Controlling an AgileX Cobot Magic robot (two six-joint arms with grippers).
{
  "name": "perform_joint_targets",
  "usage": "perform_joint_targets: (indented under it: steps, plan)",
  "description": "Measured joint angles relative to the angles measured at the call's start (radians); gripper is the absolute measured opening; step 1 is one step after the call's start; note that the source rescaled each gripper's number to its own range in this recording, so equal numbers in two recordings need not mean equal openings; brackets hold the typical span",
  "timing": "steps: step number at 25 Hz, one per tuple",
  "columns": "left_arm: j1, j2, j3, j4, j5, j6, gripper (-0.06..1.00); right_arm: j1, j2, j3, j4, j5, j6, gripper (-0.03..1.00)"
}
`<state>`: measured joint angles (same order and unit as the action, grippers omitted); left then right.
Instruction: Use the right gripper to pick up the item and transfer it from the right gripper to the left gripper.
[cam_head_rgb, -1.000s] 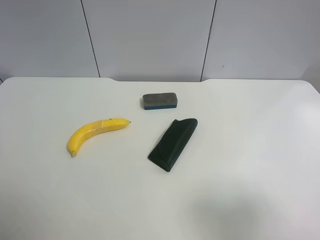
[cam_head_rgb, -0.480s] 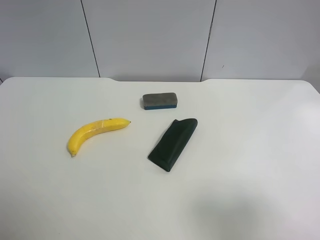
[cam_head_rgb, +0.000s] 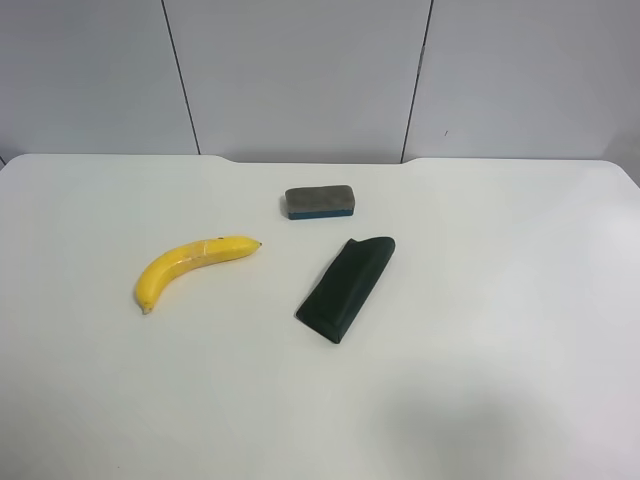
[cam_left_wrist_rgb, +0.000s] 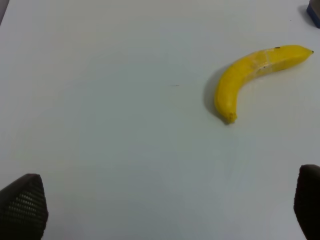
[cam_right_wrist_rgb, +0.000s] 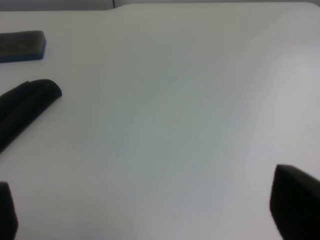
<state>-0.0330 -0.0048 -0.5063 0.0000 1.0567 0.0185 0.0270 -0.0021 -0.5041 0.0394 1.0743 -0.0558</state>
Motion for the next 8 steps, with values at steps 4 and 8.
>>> perform_joint_targets:
  steps: [4, 8]
  plan:
    - [0.000, 0.000, 0.000, 0.000, 0.000, 0.000, 1.00, 0.000, 0.000, 0.000, 0.000, 0.000, 0.000, 1.00]
    - [0.000, 0.000, 0.000, 0.000, 0.000, 0.000, 1.00, 0.000, 0.000, 0.000, 0.000, 0.000, 0.000, 1.00]
